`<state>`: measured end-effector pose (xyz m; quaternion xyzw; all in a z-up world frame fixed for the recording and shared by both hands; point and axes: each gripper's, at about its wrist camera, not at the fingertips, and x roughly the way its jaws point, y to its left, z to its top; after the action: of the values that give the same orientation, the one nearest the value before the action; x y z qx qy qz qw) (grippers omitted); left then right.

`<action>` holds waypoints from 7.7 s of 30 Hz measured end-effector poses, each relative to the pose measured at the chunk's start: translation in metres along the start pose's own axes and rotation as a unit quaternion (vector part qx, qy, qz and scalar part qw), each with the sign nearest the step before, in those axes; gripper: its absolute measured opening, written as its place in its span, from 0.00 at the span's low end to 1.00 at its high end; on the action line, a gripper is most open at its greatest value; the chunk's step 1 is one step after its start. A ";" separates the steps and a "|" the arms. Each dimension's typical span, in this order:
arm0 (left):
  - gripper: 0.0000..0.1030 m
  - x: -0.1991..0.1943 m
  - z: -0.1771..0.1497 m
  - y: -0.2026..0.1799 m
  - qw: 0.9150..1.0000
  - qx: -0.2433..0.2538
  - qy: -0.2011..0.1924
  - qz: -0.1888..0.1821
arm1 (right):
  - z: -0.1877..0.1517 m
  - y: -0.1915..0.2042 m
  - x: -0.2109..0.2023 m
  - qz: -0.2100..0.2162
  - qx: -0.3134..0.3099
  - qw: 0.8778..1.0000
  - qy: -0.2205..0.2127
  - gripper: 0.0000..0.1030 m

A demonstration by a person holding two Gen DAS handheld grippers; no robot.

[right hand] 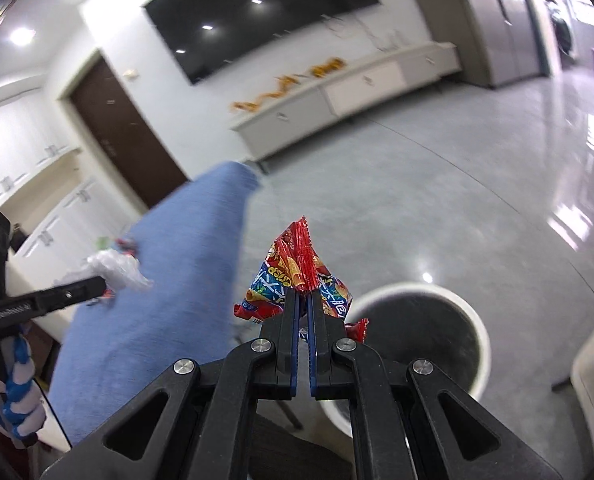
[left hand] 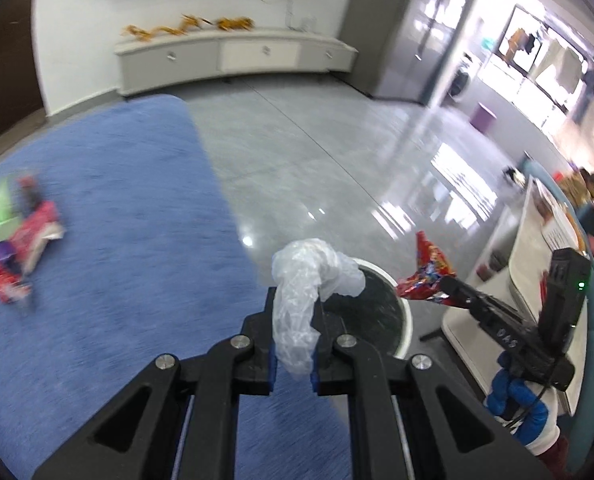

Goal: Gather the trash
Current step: 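Carry both bags to the trash bin and open both tools to drop them, then return both open tools from the bin to the remaining wrappers, then grasp the red wrapper with the right tool while the left tool grasps the silver-brown wrapper, then carry both wrappers to the trash bin and open both tools over it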

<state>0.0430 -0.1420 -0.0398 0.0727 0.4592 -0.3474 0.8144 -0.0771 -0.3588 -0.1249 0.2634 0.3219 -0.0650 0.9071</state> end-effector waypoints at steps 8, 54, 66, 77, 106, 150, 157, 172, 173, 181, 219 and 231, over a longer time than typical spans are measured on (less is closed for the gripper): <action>0.12 0.073 0.013 -0.044 0.997 0.025 0.066 -0.044 | -0.012 -0.048 0.024 -0.044 0.047 0.997 0.037 0.08; 0.53 -0.021 -0.036 0.193 0.961 -0.124 -0.125 0.214 | -0.034 -0.068 0.168 -0.252 0.174 0.944 0.120 0.43; 0.54 -0.026 -0.040 0.192 0.961 -0.128 -0.124 0.210 | -0.022 -0.057 0.164 -0.243 0.167 0.949 0.109 0.44; 0.64 -0.064 -0.045 0.156 0.956 -0.116 -0.152 0.224 | 0.013 -0.003 0.119 -0.197 0.121 0.972 0.052 0.48; 0.64 -0.141 -0.068 0.127 0.900 -0.167 -0.184 0.359 | 0.022 0.184 0.039 0.041 -0.121 0.991 -0.027 0.56; 0.68 -0.150 -0.064 0.160 0.930 -0.146 -0.240 0.236 | 0.003 0.258 -0.044 -0.051 -0.241 0.968 -0.053 0.56; 0.68 -0.166 -0.076 0.191 0.920 -0.173 -0.249 0.247 | -0.001 0.271 -0.046 -0.061 -0.250 0.965 -0.049 0.56; 0.68 -0.222 -0.093 0.311 0.859 -0.254 -0.261 0.360 | 0.017 0.306 -0.030 -0.037 -0.275 0.959 -0.053 0.56; 0.68 -0.223 -0.097 0.319 0.855 -0.261 -0.258 0.366 | 0.019 0.308 -0.026 -0.032 -0.275 0.959 -0.052 0.56; 0.67 -0.205 -0.113 0.366 0.861 -0.301 -0.218 0.347 | 0.020 0.329 0.018 0.004 -0.280 0.960 -0.016 0.56; 0.07 -0.088 -0.083 0.363 0.939 -0.295 -0.126 0.126 | -0.045 0.351 0.158 0.181 -0.286 0.927 0.159 0.15; 0.05 -0.155 -0.065 0.282 0.946 -0.240 -0.187 0.115 | -0.019 0.295 0.066 0.177 -0.245 0.950 0.083 0.15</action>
<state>0.1240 0.1750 -0.0099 -0.1391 0.3569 -0.1383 0.9133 0.0485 -0.0940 -0.0494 0.0902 0.3500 0.1995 0.9108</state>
